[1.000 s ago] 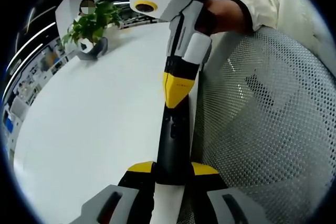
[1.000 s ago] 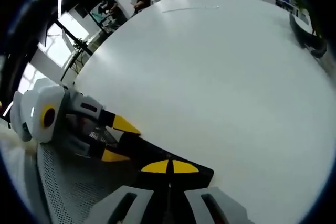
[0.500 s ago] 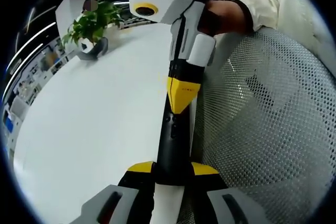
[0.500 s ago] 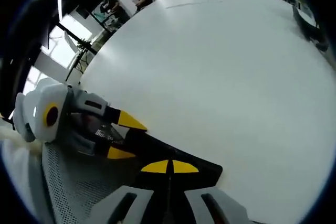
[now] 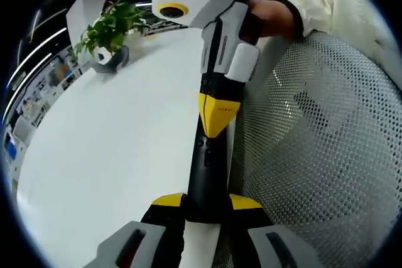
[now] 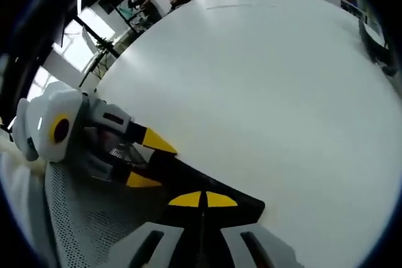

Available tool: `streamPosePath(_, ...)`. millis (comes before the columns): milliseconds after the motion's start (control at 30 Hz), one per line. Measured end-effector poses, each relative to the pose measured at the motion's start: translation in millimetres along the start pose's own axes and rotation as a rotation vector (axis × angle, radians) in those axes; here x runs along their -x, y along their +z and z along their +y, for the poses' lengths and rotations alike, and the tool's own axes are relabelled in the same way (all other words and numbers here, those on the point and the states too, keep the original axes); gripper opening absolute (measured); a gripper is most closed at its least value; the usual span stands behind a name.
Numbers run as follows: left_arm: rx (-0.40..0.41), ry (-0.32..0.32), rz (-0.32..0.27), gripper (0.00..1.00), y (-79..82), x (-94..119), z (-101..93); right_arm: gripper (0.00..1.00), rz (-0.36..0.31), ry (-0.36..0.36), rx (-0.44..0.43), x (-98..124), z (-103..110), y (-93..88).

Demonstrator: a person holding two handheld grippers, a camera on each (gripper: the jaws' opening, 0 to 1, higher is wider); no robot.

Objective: Press the specified remote control buttons in sequence, fully releasing each button before pressing the next.

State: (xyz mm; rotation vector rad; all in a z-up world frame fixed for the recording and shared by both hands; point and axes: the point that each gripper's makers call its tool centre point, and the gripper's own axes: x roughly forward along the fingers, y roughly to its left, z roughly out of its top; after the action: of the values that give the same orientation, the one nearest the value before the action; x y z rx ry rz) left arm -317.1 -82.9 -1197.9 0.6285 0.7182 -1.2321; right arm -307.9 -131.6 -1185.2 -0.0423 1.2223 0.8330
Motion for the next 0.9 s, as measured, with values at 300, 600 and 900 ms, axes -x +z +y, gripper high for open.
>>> streamPosePath(300, 0.002, 0.001, -0.002, 0.25, -0.4, -0.4, -0.2, 0.0, 0.002, 0.002, -0.028, 1.1, 0.3, -1.1)
streamPosePath(600, 0.003, 0.0, -0.001, 0.25, 0.1, -0.1, -0.5, 0.0, 0.046, -0.002, -0.026, 3.1, 2.3, -9.5)
streamPosePath(900, 0.0, 0.0, 0.001, 0.25, 0.4, 0.1, -0.6, 0.0, 0.069, -0.014, -0.062, 5.2, -2.3, -12.8)
